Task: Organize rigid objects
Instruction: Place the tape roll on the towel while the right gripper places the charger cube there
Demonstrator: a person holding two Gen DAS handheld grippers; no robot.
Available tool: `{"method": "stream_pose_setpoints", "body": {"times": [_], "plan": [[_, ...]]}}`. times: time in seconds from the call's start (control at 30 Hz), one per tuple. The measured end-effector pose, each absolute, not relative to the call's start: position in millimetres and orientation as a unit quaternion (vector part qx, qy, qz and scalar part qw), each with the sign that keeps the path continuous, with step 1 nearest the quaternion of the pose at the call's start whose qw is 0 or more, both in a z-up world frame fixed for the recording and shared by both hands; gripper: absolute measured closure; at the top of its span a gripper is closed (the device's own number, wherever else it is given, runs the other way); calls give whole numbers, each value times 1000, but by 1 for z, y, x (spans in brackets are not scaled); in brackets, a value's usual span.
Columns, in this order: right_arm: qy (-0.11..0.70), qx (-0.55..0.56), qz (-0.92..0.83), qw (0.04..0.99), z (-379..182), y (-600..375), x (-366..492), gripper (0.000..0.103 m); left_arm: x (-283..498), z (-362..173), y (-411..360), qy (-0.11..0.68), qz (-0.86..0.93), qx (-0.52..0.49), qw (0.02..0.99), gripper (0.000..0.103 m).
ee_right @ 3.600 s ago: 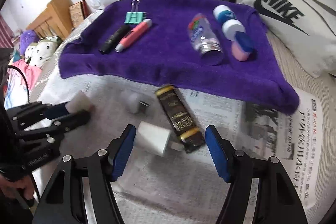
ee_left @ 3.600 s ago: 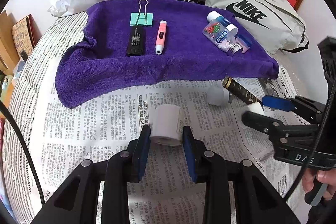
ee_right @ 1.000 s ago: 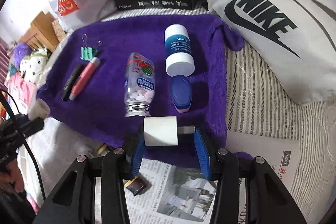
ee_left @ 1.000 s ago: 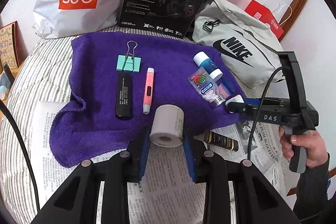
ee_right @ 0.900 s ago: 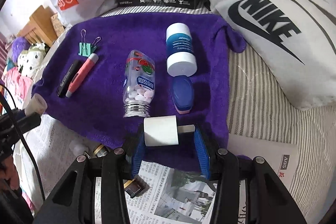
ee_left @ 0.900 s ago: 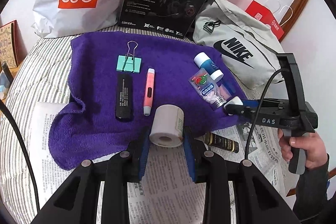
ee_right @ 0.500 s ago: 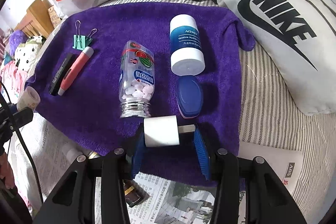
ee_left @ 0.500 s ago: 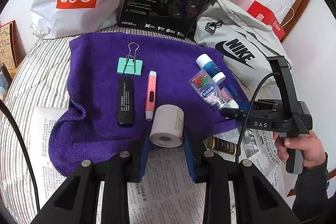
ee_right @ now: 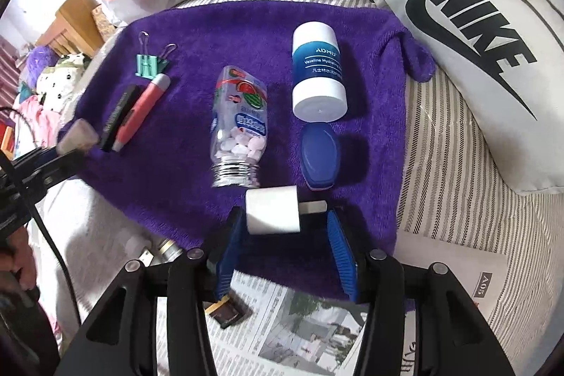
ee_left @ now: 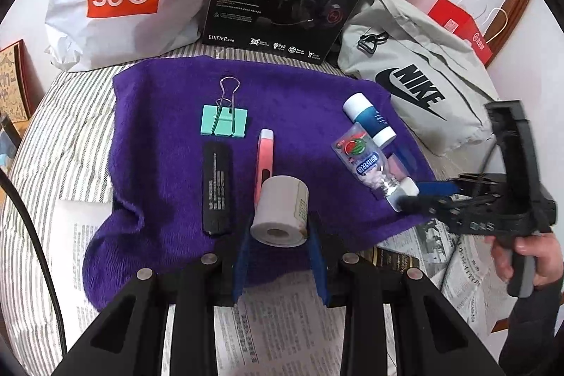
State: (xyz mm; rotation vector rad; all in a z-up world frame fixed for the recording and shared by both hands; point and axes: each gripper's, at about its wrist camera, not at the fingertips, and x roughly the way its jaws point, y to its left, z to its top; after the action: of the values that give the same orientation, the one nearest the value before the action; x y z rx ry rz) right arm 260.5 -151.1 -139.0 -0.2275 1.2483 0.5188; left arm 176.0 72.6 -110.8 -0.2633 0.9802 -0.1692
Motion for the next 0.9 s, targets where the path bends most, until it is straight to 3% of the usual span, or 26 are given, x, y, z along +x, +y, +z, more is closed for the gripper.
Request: {"method": "stream_pose_setpoints", "body": {"times": [0.07,0.9], "plan": [[571,-117,234,778,-134,-152,257,44,183,-111,69,470,-82,-125,870,74],[538,-58,240,806,-104,-205,196,42,219,-136,8,508,-63,17,859,73]]}}
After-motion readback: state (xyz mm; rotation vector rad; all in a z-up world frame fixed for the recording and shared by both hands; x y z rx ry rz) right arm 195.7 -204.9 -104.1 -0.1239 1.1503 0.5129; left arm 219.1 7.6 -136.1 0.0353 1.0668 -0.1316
